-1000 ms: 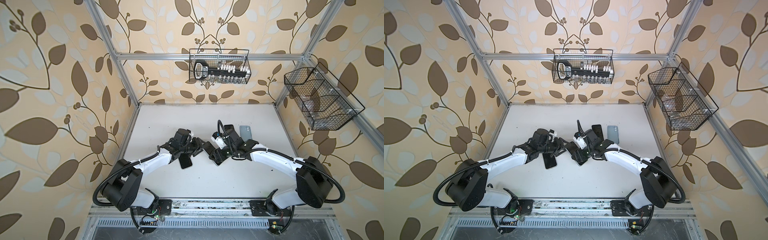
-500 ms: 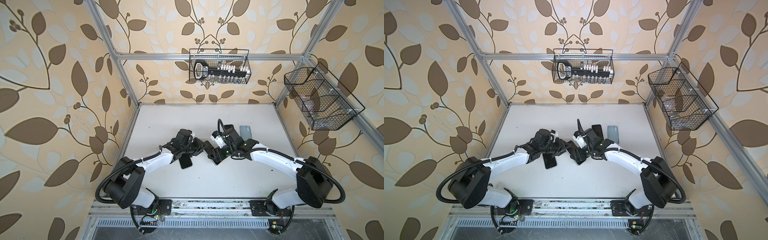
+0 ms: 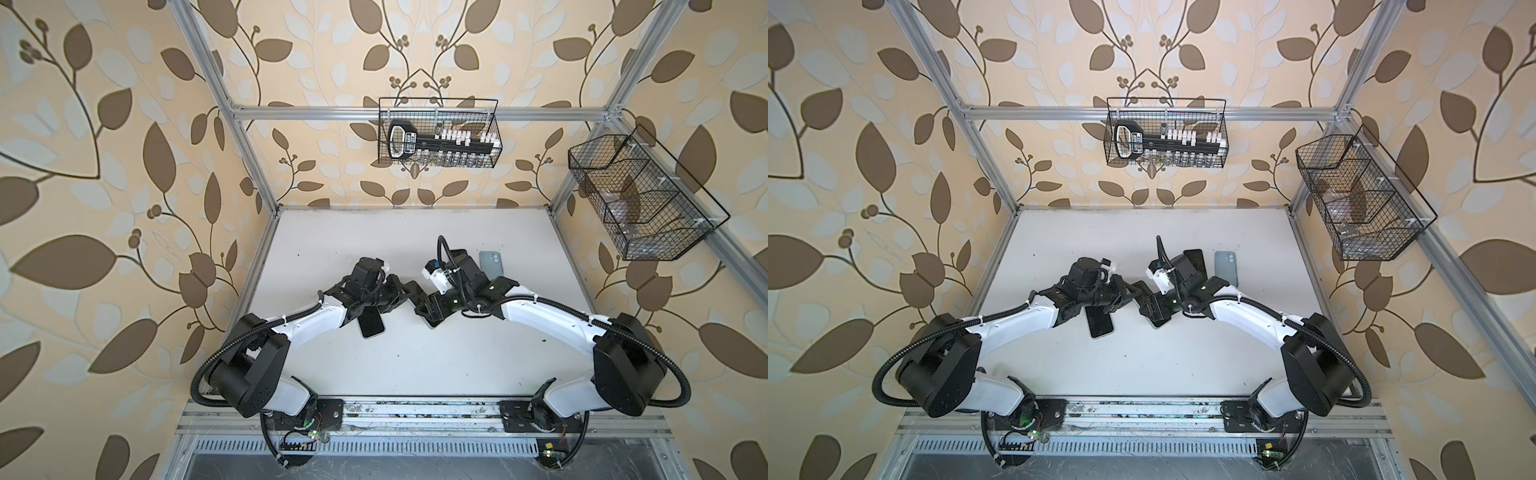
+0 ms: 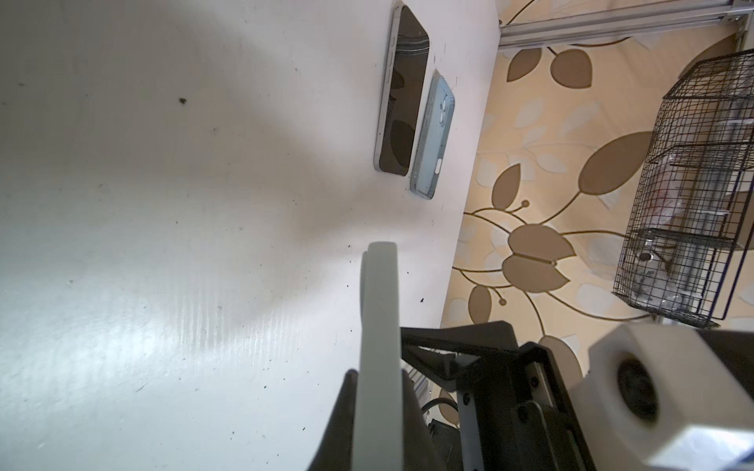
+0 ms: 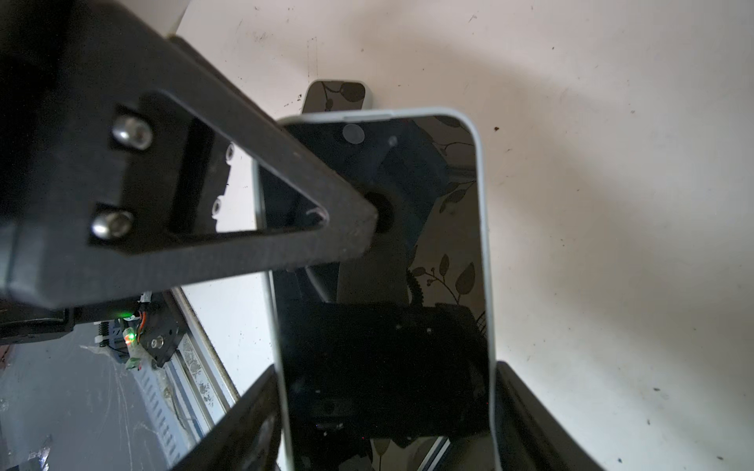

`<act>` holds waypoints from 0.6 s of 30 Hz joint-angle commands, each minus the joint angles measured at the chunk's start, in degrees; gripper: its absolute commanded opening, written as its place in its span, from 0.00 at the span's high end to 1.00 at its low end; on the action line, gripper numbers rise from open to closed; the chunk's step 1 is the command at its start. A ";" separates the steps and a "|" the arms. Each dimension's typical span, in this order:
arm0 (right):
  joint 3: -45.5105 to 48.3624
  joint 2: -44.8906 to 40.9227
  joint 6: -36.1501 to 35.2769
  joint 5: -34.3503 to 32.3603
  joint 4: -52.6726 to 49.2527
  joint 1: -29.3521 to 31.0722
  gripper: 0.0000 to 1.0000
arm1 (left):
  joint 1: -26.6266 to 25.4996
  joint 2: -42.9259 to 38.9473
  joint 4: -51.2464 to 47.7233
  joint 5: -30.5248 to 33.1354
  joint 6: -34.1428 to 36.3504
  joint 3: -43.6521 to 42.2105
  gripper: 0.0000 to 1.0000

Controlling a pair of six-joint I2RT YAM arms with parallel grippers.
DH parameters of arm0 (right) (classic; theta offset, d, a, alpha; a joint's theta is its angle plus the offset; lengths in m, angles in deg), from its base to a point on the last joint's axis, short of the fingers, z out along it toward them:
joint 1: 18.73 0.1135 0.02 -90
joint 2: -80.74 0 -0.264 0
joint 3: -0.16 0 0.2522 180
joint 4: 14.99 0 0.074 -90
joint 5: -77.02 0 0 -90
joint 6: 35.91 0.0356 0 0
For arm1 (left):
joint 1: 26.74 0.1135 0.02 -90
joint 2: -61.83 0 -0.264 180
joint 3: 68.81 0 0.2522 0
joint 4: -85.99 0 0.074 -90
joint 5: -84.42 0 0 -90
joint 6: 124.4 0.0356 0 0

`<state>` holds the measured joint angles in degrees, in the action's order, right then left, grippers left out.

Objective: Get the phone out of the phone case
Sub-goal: 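Close the left gripper on the phone edge while the right gripper releases and withdraws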

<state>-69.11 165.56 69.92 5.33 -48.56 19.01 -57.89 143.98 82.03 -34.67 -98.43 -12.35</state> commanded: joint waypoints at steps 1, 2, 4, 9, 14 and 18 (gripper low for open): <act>-2.08 -0.17 -0.60 0.40 2.50 0.41 0.31 | -0.79 -0.15 2.21 0.41 -1.18 2.65 1.00; -1.98 -0.21 -0.54 0.26 2.57 0.47 0.30 | -0.76 -0.15 2.32 0.51 -1.19 2.65 1.00; -1.89 -0.40 -0.61 0.32 2.67 0.38 0.28 | -0.78 -0.15 2.58 0.60 -1.27 2.65 1.00; -1.97 -1.55 -1.07 -0.59 2.53 0.30 0.18 | -0.67 -0.15 2.97 0.99 -1.70 3.00 1.00; -2.06 -4.60 -1.16 -1.17 3.17 -0.63 0.11 | -0.42 1.56 3.25 1.57 -1.71 4.34 1.00; -1.18 -9.56 0.42 -0.86 4.34 -3.04 0.12 | 1.21 0.73 4.34 3.07 -2.02 4.65 1.00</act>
<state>-69.13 159.59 69.70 4.80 -46.35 17.46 -57.65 146.12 81.92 -32.33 -99.44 -10.80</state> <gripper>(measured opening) 0.885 0.117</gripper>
